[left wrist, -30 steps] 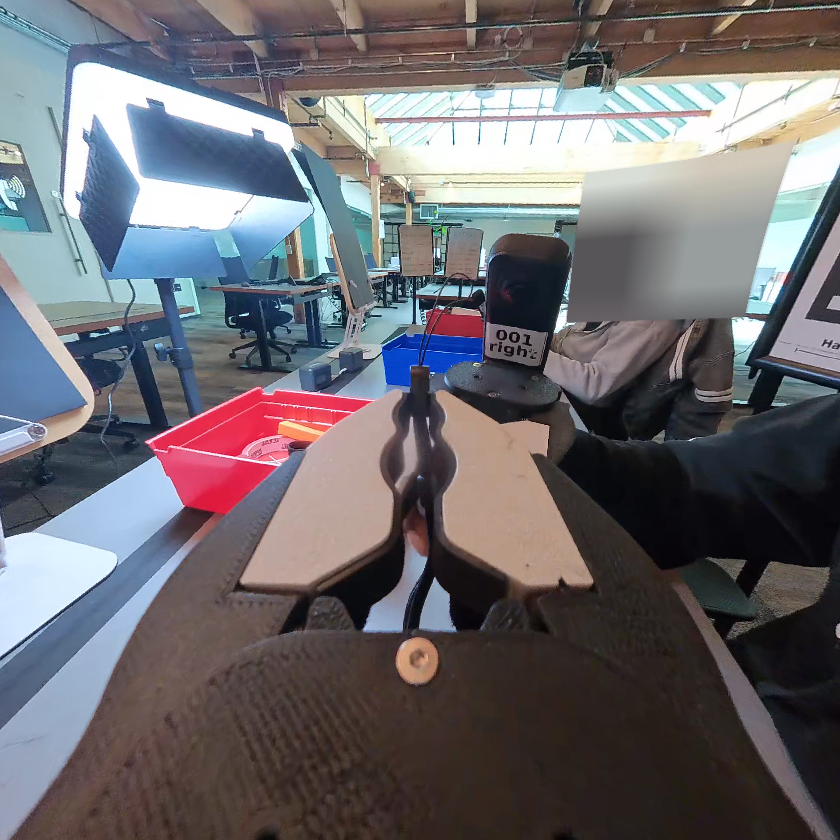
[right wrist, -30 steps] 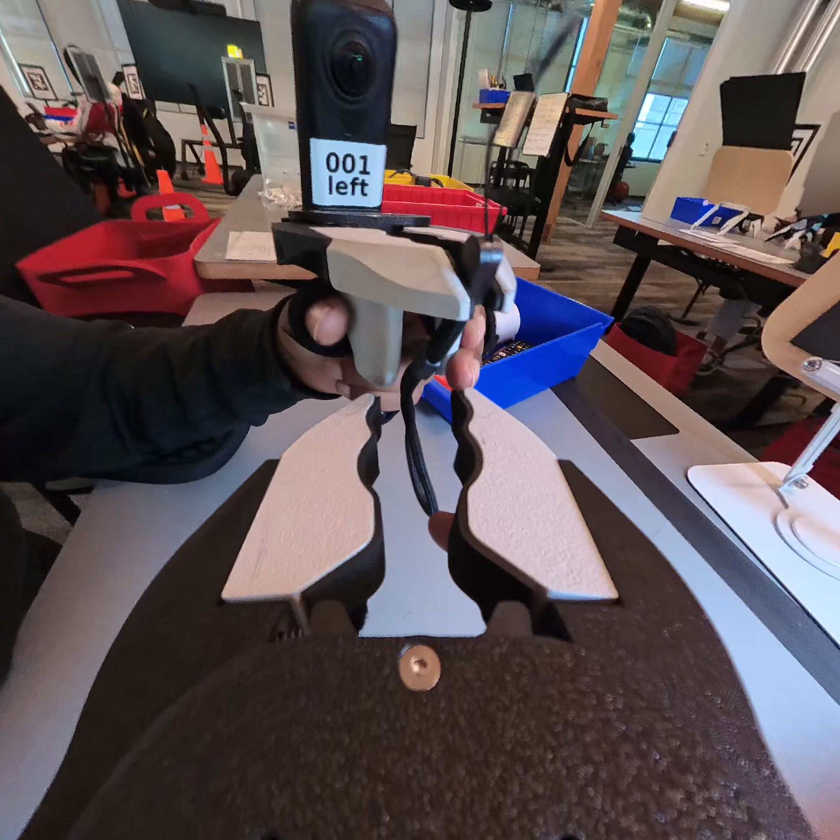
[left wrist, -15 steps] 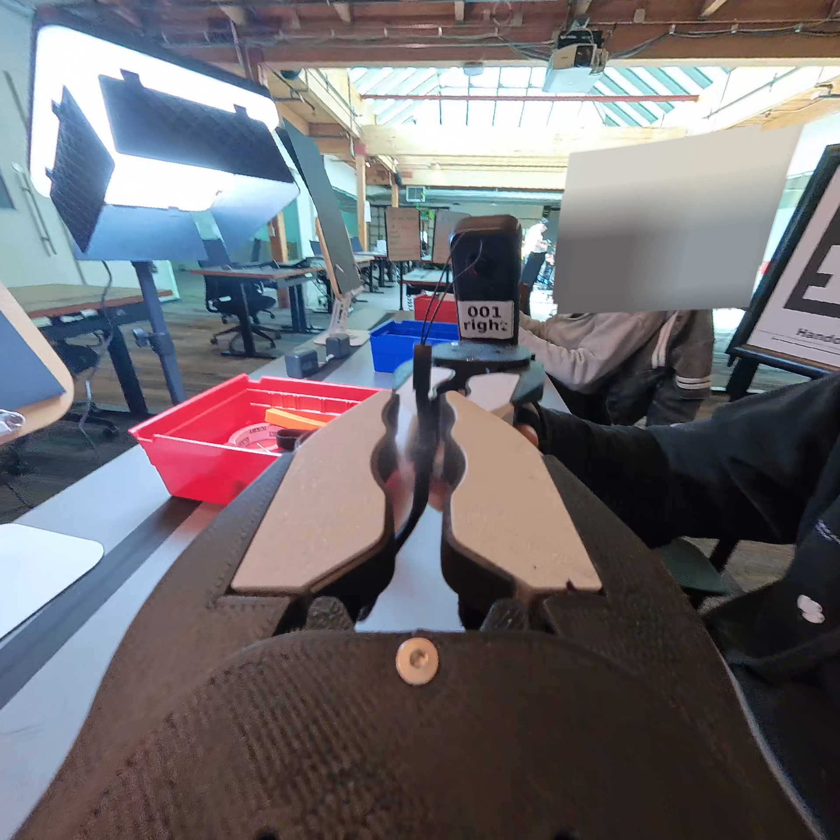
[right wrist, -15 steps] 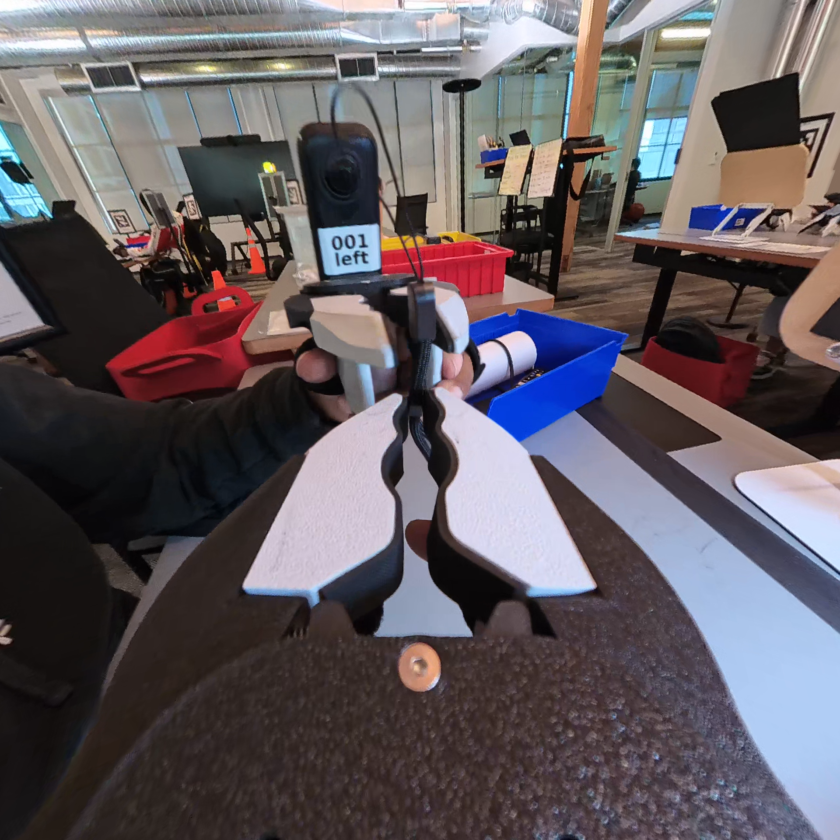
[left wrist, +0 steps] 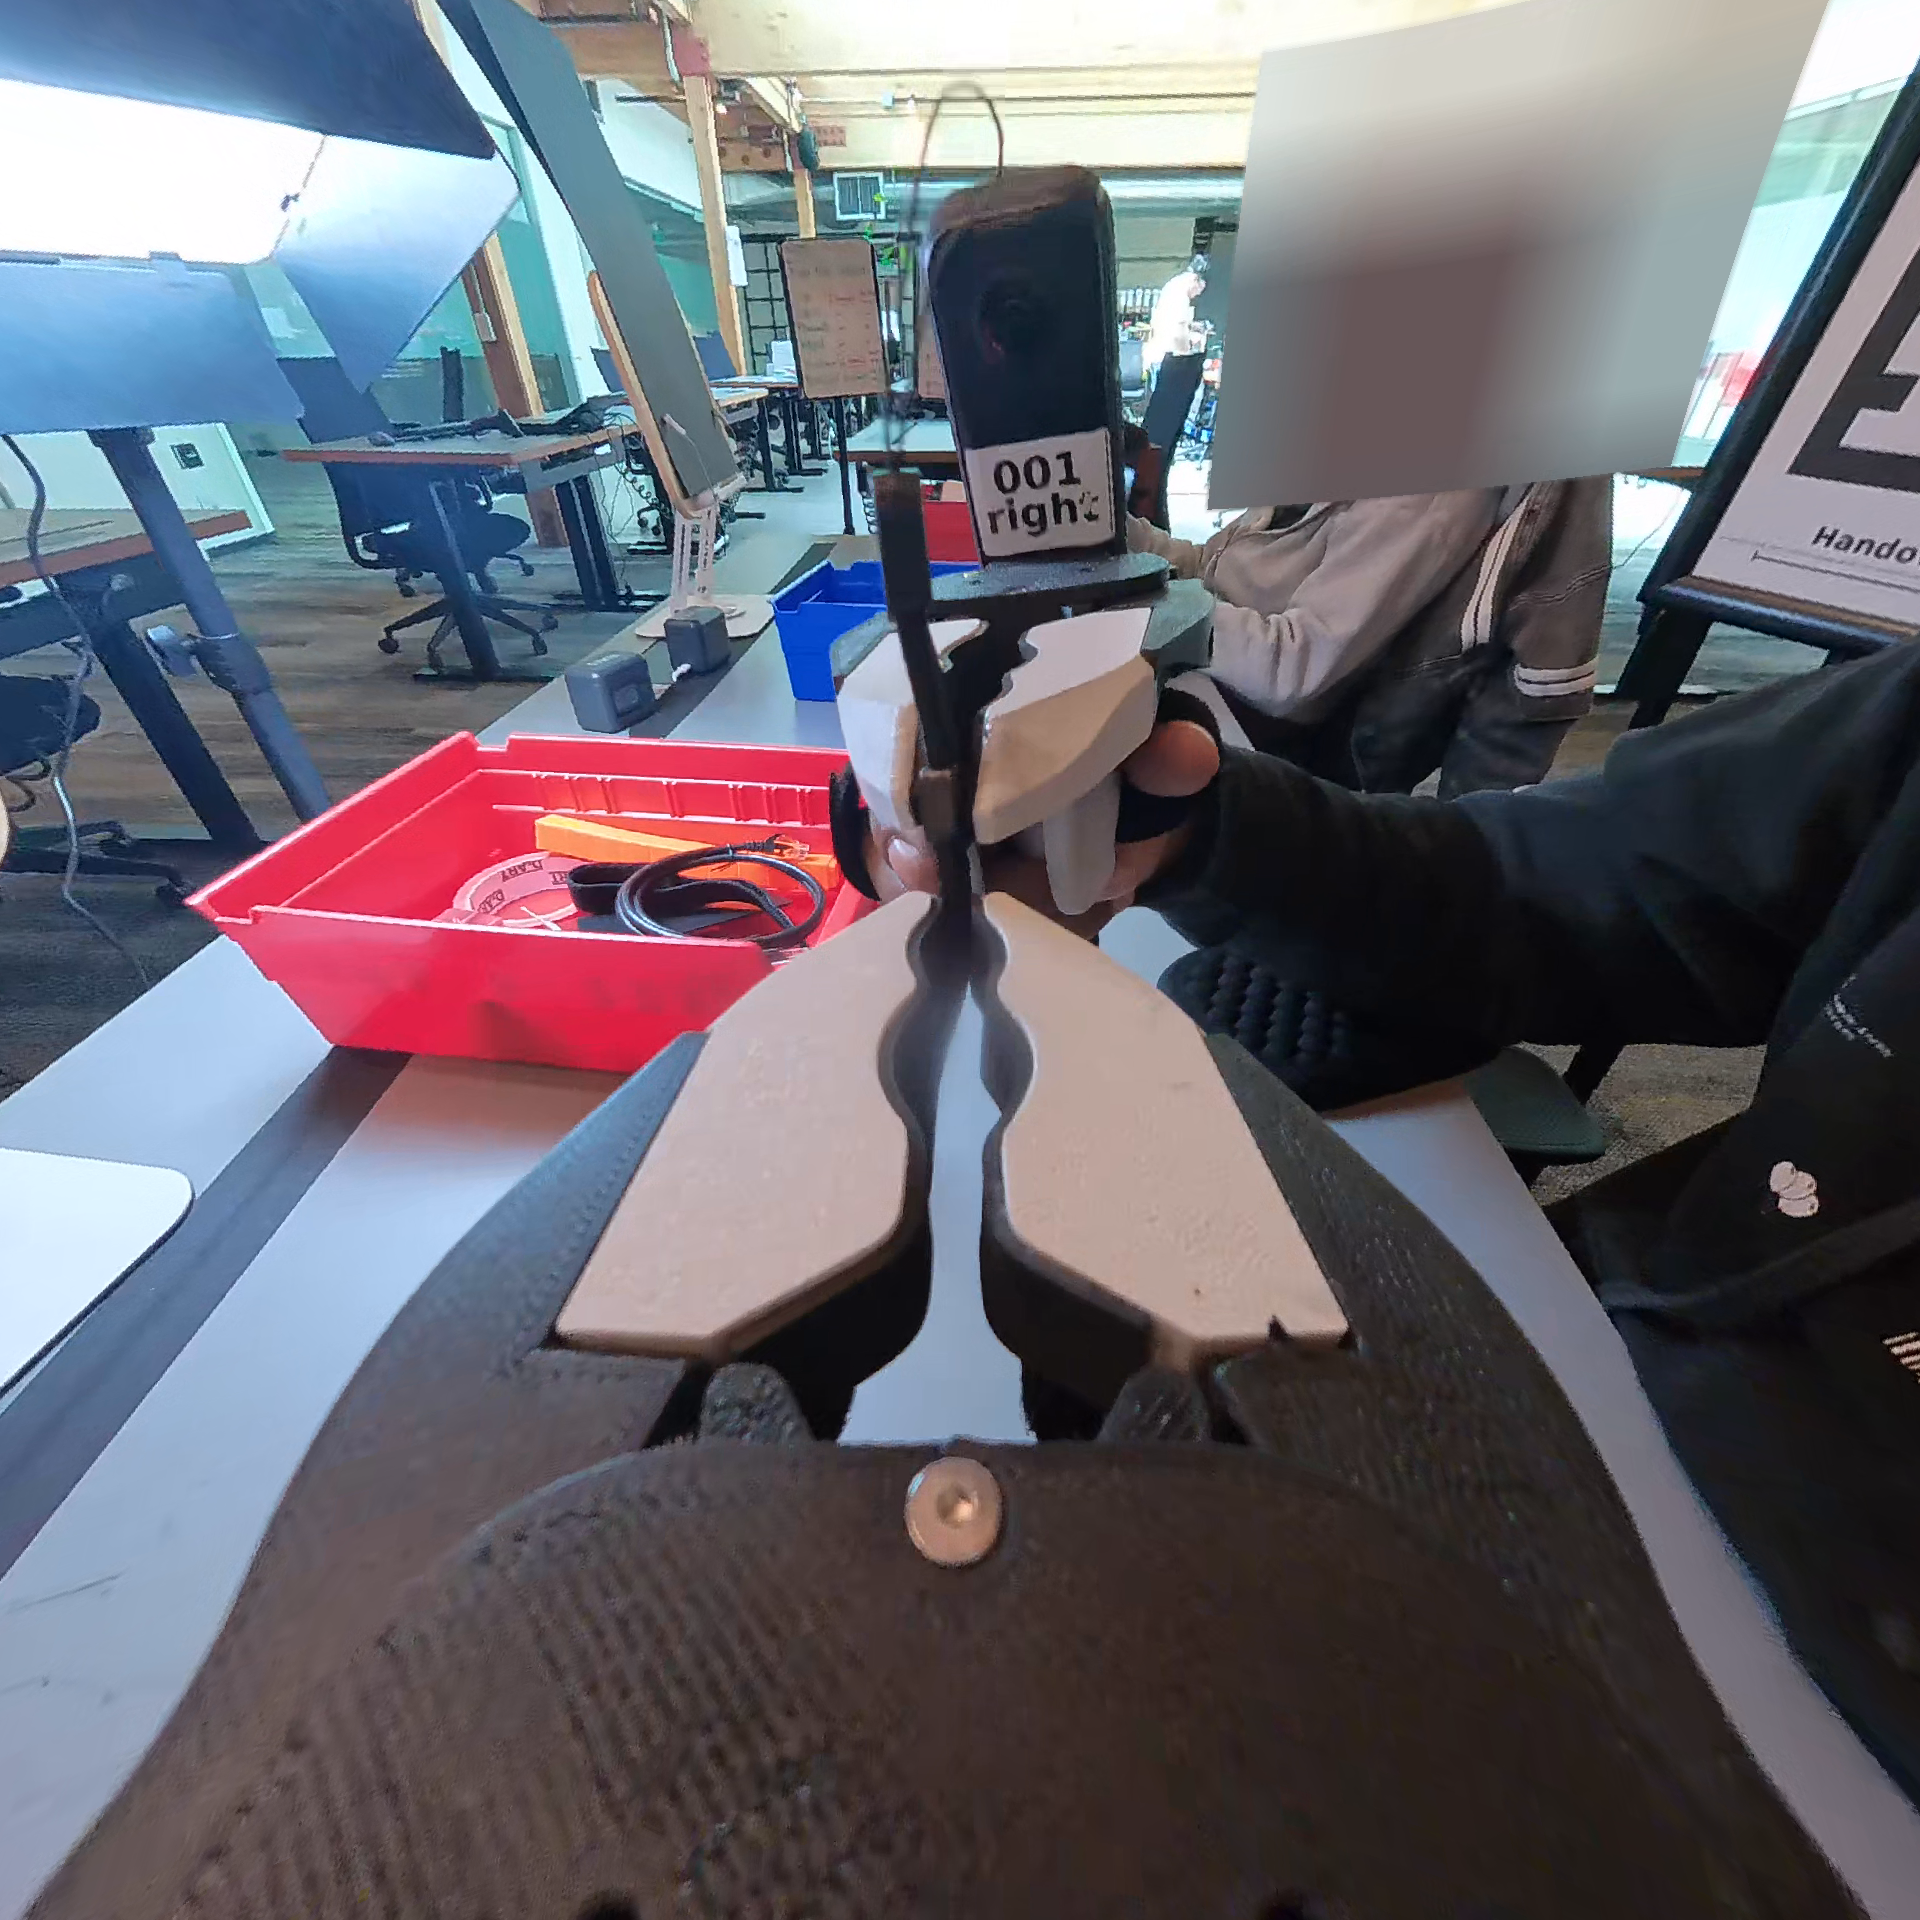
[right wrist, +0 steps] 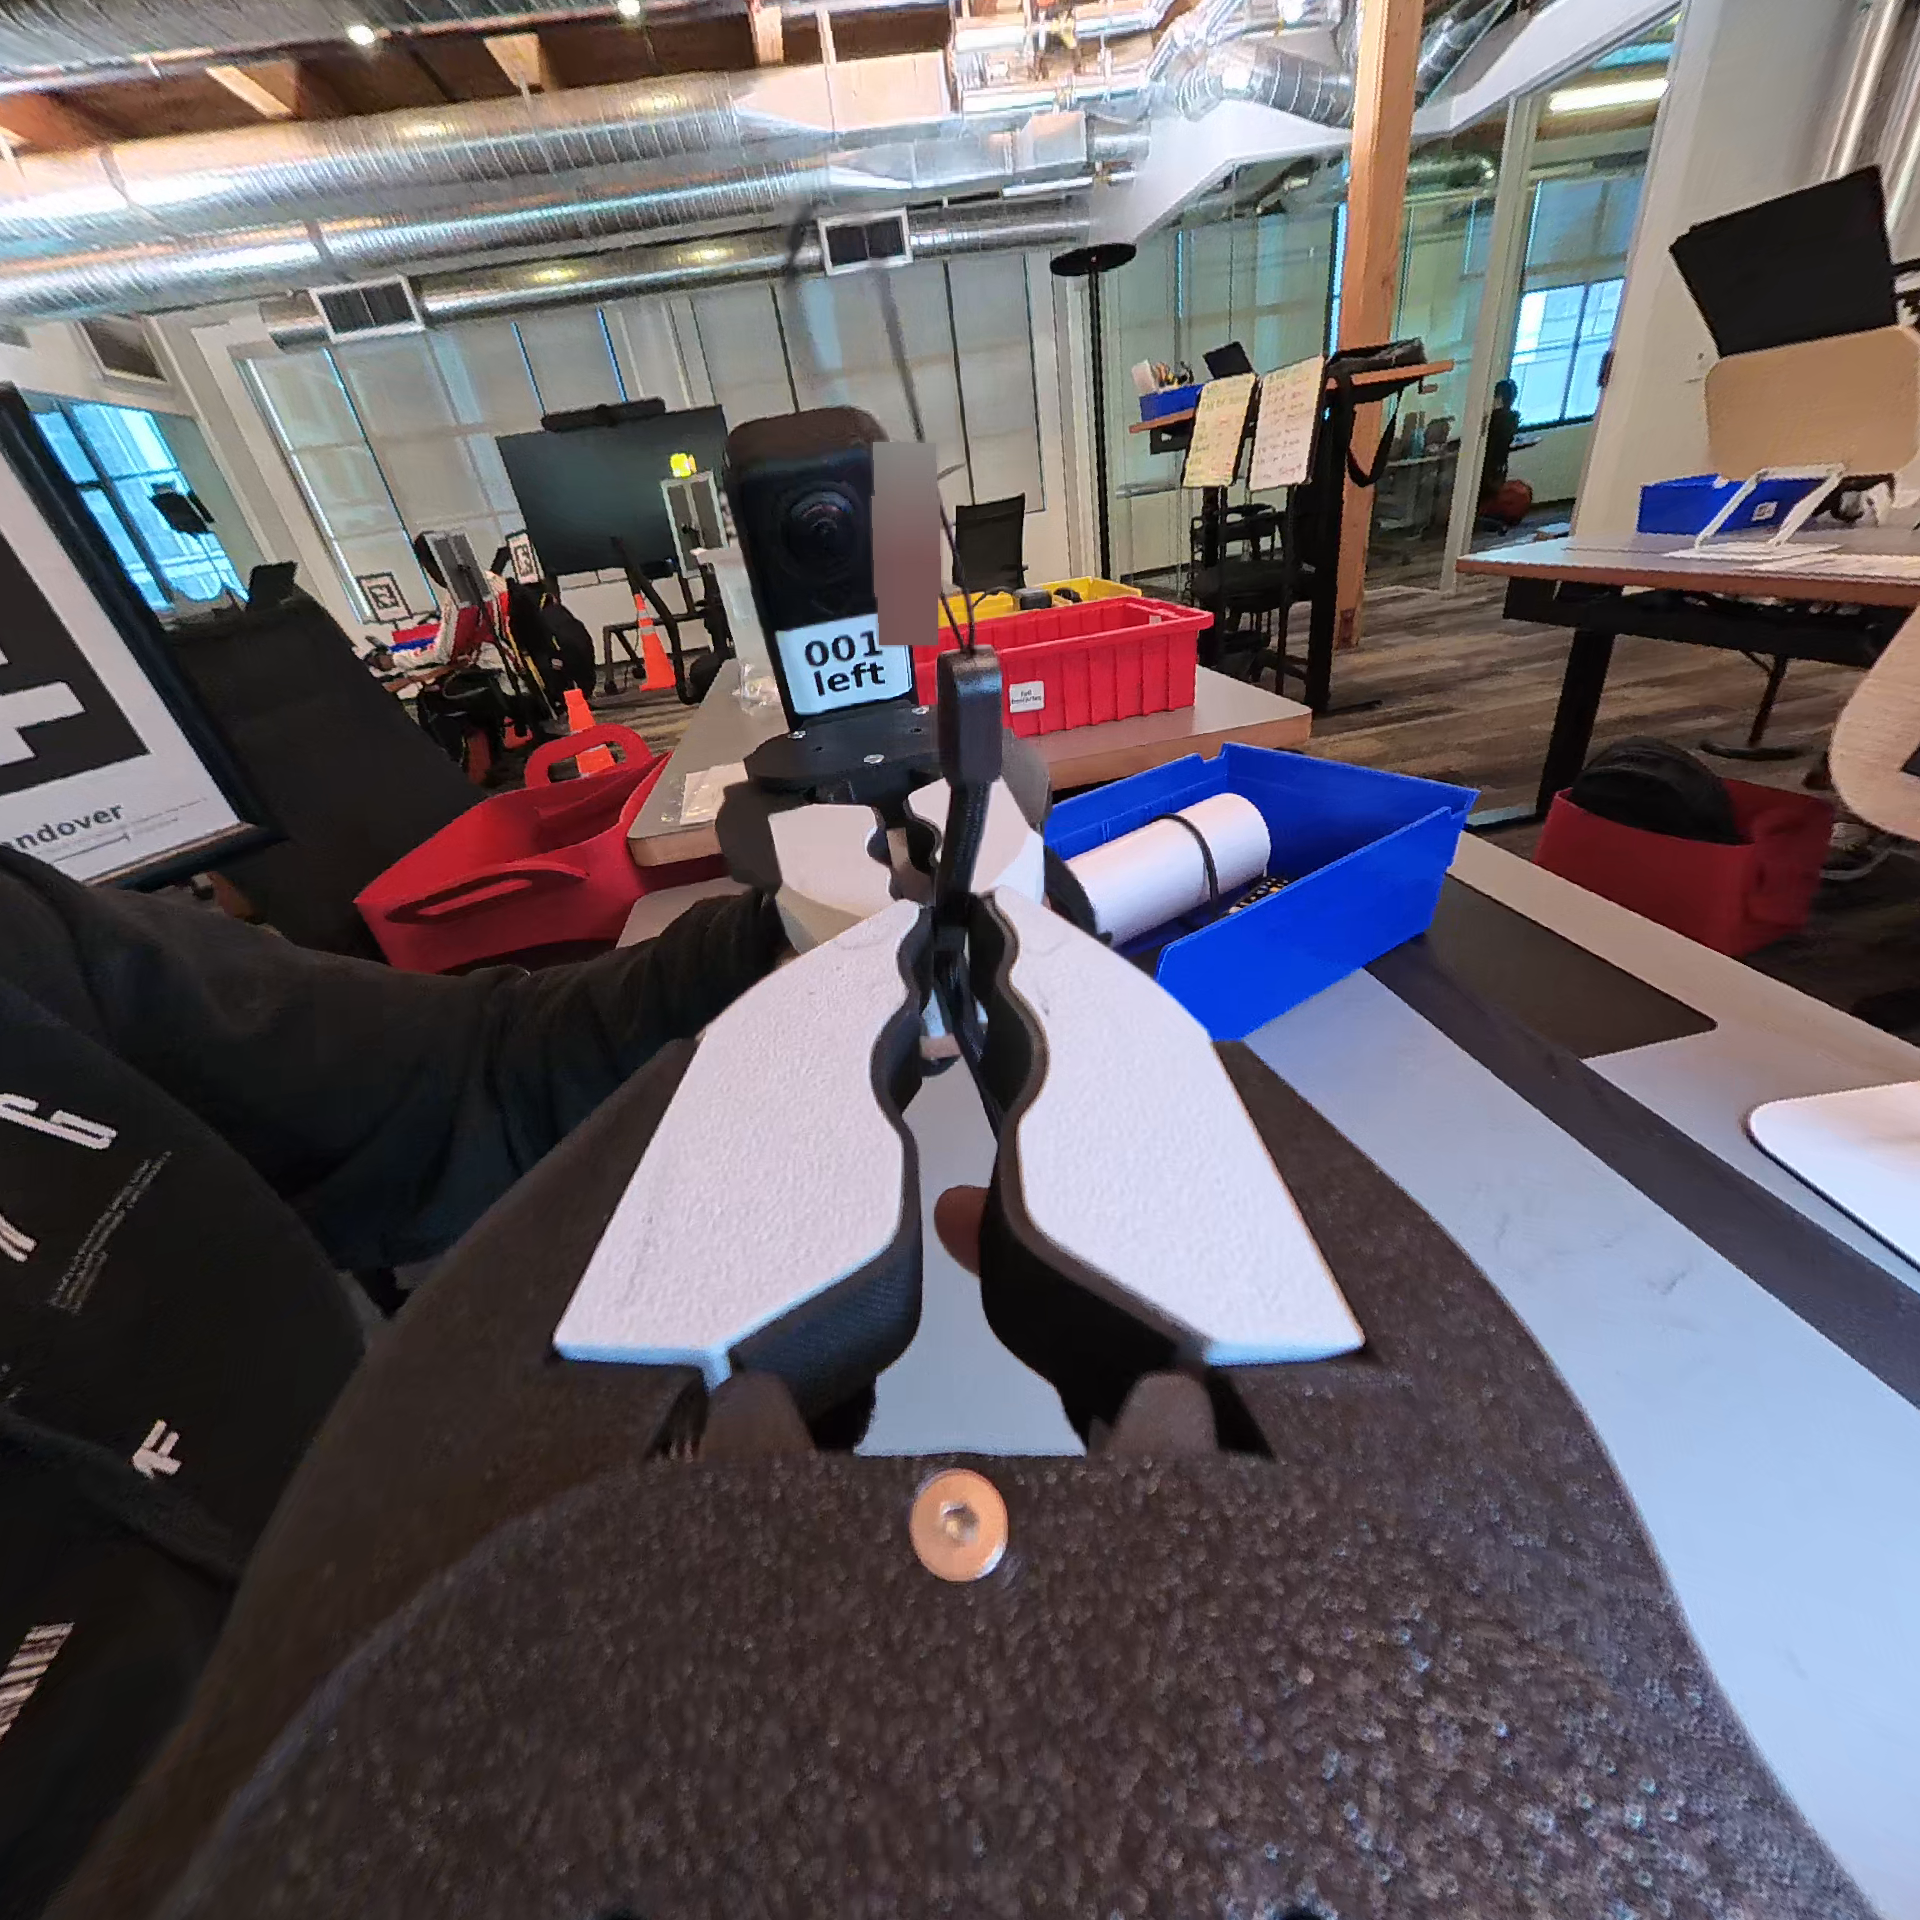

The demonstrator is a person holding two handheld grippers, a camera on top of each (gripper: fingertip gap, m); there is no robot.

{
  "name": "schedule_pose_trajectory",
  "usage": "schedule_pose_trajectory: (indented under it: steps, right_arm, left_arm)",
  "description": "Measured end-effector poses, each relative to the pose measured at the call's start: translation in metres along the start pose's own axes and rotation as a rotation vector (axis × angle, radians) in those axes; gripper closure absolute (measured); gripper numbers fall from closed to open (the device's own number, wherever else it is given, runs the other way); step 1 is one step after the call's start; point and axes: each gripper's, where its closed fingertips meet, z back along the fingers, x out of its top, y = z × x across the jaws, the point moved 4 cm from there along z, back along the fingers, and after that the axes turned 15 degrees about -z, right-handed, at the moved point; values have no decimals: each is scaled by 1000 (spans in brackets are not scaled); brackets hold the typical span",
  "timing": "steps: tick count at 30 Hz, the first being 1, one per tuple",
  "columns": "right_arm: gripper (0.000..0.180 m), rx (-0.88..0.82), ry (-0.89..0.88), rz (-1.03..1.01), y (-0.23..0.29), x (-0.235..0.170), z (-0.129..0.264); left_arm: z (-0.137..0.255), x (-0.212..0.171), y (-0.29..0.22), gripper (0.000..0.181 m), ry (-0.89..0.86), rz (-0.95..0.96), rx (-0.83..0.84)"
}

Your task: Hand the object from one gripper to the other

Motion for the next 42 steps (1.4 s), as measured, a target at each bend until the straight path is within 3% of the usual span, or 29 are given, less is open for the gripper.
schedule_pose_trajectory:
  steps: [3, 8, 14, 18, 24, 28, 32, 42]
  right_arm:
    - [156, 9, -19, -12, -3, 3, 3]
    - [150, -1, 103, 1, -13, -18, -3]
    - [158, -38, 149, 70, -12, -34, -18]
    - [175, -72, 115, 77, -15, -31, -18]
    - [176, -84, 127, 78, -17, -29, -14]
    - [176, -65, 91, 62, -16, -20, -7]
    - [176, 2, 26, -10, -10, -10, -3]
    - [176, 28, 34, -40, -11, -14, -6]
  left_arm:
    - [5, 4, 5, 178, -33, 29, 24]
    - [13, 14, 12, 177, -134, 108, 29]
    - [2, 6, 8, 178, -95, 126, 11]
    - [-4, 0, 7, 177, -57, 116, 28]
    - [0, 1, 10, 176, -89, 89, 61]
    - [5, 1, 8, 147, -81, 101, 4]
    - [-4, -16, 0, 142, -1, 100, -72]
    - [-24, -30, -10, 165, 50, 57, -82]
